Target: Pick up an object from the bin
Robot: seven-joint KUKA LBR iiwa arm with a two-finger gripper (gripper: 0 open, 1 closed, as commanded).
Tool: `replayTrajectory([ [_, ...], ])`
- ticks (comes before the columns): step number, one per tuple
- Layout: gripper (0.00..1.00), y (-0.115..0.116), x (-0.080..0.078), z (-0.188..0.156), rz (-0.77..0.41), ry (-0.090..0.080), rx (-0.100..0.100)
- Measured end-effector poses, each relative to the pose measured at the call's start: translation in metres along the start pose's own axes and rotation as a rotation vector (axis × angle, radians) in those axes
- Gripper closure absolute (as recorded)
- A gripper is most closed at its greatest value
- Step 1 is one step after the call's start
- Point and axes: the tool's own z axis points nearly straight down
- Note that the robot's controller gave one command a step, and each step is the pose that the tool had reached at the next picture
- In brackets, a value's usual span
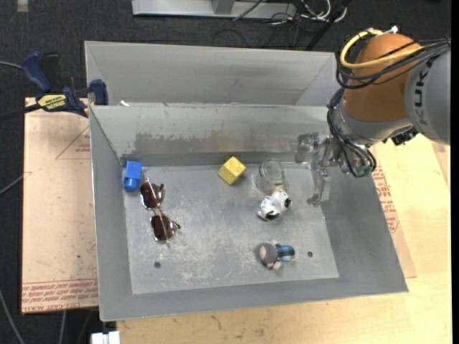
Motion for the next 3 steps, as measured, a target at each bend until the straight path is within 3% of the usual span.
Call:
replayTrajectory([
  [1,0.0,0.0,-0.001,-0.005,-0.002,-0.008,0.001],
  [2,0.0,0.038,0.034,0.057,-0.087,-0.01,0.001],
  [3,0.0,0.062,0.052,0.062,-0.254,-0.002,0.0],
])
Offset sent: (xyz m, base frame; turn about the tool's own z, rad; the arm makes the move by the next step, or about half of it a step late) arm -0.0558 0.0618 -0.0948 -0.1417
